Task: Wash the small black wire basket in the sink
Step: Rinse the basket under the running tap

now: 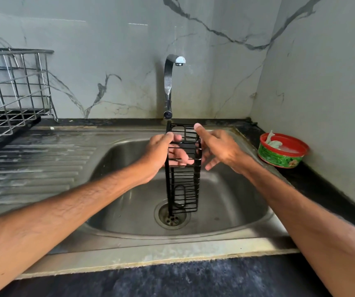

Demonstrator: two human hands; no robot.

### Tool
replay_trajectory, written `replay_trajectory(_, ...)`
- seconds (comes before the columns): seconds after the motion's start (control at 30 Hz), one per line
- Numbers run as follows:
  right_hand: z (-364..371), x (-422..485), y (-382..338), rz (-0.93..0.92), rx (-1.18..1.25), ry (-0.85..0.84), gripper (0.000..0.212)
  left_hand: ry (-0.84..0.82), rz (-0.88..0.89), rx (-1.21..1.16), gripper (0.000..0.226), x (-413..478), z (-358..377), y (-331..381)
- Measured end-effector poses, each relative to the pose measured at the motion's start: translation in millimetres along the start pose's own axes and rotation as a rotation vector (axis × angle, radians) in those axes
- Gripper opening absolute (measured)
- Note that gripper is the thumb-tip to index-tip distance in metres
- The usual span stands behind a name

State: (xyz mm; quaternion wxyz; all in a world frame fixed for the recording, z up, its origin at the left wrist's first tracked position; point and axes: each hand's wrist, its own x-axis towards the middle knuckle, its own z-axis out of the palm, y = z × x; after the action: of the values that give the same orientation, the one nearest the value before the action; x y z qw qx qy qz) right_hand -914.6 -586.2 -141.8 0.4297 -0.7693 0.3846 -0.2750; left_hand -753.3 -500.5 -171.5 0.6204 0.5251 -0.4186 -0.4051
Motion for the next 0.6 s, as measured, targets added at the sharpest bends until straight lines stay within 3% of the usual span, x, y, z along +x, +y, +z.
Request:
replay_trajectory(0.13,-5,0,5,0.026,0.113,-0.111,0.044,0.016,0.057,0.133,0.04,4,-10,1)
replay_trajectory(0.27,-5,2,9,0.13,0.212,-0.079,0.049,0.022,0.119,0.245,0.056,10,-29,3)
replay_trajectory(0.4,4,1,8,0.232,0.278,-0.011,0.043,0.223,0.236,0.332,0.06,15,-33,1)
replay_trajectory(0.5,12,0,4,0.259,0.365,0.084,0.036,0.304,0.423,0.614,0.054,9,-29,-8)
replay_trajectory(0.6,14,2,3,0.269,0.461,0.182,0.034,0.212,0.535,0.861,0.091,1,-27,-16)
